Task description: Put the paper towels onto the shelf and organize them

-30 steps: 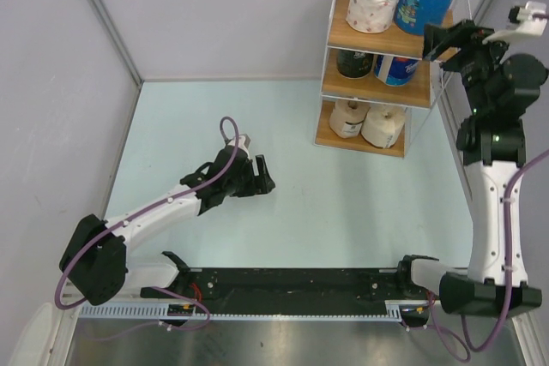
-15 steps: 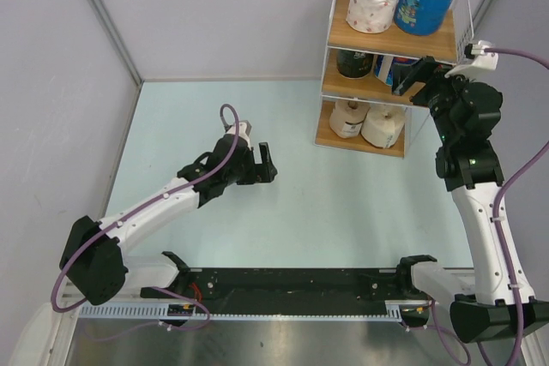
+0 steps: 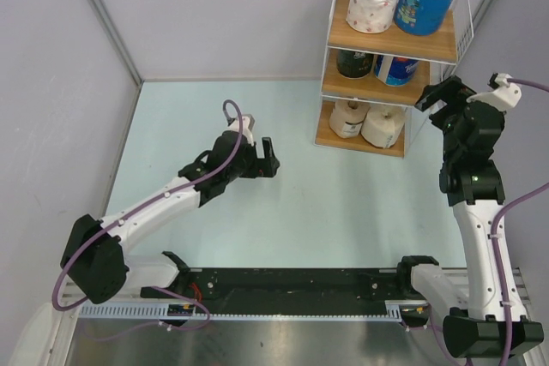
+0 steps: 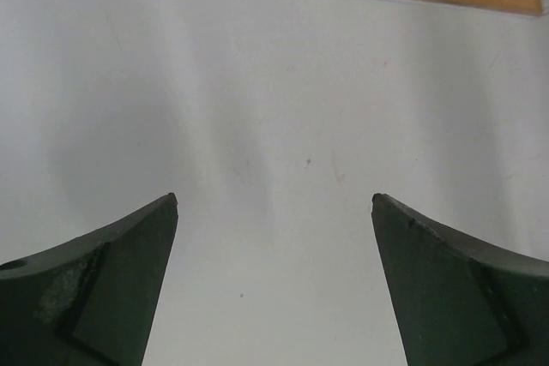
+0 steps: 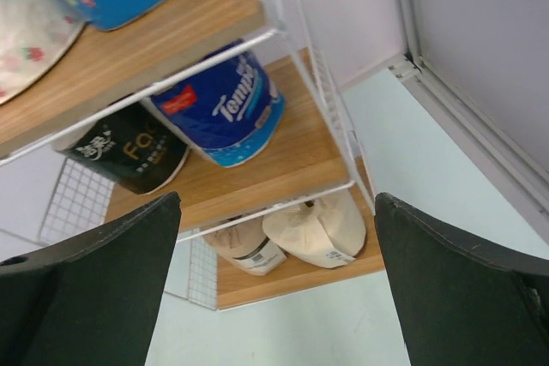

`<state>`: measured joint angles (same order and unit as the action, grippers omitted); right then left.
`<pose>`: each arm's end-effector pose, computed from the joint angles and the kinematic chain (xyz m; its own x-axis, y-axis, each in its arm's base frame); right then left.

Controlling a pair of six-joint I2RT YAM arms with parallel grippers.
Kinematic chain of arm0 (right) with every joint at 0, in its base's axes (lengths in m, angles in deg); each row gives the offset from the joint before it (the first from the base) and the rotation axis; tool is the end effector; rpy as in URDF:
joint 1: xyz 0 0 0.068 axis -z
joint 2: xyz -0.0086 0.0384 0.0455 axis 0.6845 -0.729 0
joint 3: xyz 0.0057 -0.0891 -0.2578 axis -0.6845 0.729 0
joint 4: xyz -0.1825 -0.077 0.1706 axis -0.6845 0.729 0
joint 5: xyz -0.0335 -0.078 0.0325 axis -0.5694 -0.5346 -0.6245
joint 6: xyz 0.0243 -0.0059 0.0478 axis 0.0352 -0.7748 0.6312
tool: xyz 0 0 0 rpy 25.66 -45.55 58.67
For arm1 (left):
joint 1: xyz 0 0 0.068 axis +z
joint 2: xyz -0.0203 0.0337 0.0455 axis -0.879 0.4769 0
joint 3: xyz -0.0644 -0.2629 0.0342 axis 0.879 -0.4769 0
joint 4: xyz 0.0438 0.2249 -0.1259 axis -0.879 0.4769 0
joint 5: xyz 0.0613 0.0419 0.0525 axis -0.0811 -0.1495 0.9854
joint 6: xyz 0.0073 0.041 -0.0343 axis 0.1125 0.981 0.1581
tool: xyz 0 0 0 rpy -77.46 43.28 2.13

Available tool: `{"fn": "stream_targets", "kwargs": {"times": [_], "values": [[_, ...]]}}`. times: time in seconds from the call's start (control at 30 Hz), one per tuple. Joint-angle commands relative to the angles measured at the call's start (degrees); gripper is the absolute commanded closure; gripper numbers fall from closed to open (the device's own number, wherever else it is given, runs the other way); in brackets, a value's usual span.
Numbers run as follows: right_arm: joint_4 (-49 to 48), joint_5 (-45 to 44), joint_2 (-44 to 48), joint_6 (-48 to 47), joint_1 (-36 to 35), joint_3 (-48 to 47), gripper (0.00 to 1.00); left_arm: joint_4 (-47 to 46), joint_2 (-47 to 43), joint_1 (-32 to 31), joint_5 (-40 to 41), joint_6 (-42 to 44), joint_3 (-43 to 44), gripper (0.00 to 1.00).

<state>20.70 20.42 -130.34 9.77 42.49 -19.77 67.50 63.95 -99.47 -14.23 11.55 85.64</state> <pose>0.1935 -0.0073 0.4327 0.0591 0.3791 -0.9235 0.2551 0.8886 0.3811 0.2187 -0.1647 0.2632 -0.6685 -0.1232 -0.7334 0.2152 0.9119 -0.3494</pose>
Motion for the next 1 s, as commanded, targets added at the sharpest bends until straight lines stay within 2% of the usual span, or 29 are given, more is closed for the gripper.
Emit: {"fn": "stream_targets", "kwargs": {"times": [0.0, 0.17, 0.2, 0.3, 0.37, 0.7, 0.77, 0.8, 0.97], "values": [[-0.3, -0.3, 0.8, 1.7, 3.1, 1.5, 0.0, -19.3, 2.7, -0.1, -1.4, 8.3, 3.0, 0.0], [-1.5, 4.3, 0.6, 3.1, 3.9, 2.9, 0.0, -37.1, 10.3, -1.9, 0.5, 14.1, 2.9, 0.0], [-1.6, 5.0, 0.5, 3.8, 3.9, 3.0, 0.0, -43.3, 11.4, -2.3, 0.1, 16.3, 3.0, 0.0], [-1.6, 7.1, 0.6, 4.5, 3.9, 3.2, 0.0, -48.1, 16.5, -3.0, 0.2, 17.4, 6.8, 0.0], [-1.6, 8.1, 0.8, 4.7, 4.0, 3.4, 0.0, -47.3, 20.0, -3.0, 0.2, 17.6, 12.6, 0.0], [-0.8, 8.8, 1.4, 4.3, 4.0, 3.6, 0.0, -47.9, 29.0, -3.4, 1.6, 19.5, 30.1, 0.01], [-0.7, 8.8, 1.7, 4.4, 4.0, 3.6, 0.0, -47.2, 31.3, -3.4, 2.3, 20.0, 33.5, 0.04], [-0.7, 9.0, 1.8, 4.4, 4.1, 3.6, 0.0, -46.5, 32.1, -3.4, 2.3, 20.3, 34.5, 0.1], [-0.3, 9.9, 2.8, 4.5, 4.1, 3.6, 0.0, -44.8, 37.7, -3.4, 3.5, 22.3, 40.7, 0.22]]}}
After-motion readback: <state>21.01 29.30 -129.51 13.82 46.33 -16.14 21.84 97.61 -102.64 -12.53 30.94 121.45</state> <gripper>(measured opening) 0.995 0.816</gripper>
